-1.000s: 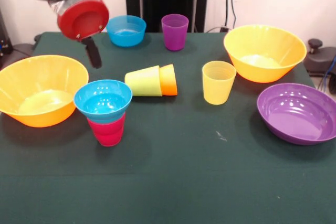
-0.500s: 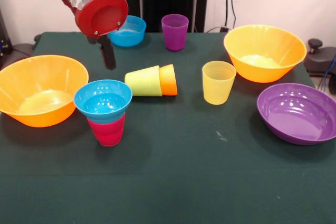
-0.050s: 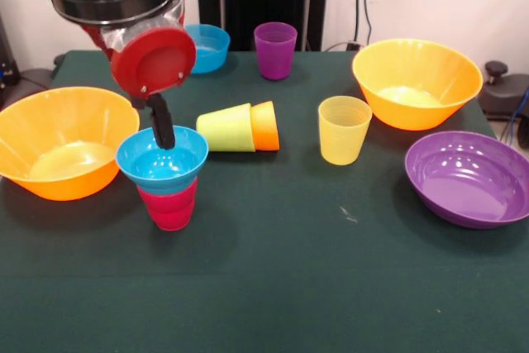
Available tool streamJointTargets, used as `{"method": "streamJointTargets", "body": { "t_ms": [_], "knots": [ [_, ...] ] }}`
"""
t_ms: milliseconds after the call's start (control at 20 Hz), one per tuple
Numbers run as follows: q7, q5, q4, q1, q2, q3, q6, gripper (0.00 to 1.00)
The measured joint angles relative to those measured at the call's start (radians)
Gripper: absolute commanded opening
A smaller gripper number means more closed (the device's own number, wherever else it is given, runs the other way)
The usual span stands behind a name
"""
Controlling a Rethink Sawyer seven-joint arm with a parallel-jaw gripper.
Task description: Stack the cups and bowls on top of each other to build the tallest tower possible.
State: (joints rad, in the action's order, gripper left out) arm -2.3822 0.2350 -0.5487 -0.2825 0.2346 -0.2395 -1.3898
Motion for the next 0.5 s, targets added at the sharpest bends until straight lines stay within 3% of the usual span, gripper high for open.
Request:
{"method": "streamJointTargets", "body": {
  "t_ms": [500],
  "knots": [
    [-0.001,0.033,-0.012,0.044,-0.004,-0.005,0.008,1.00]
  ]
}}
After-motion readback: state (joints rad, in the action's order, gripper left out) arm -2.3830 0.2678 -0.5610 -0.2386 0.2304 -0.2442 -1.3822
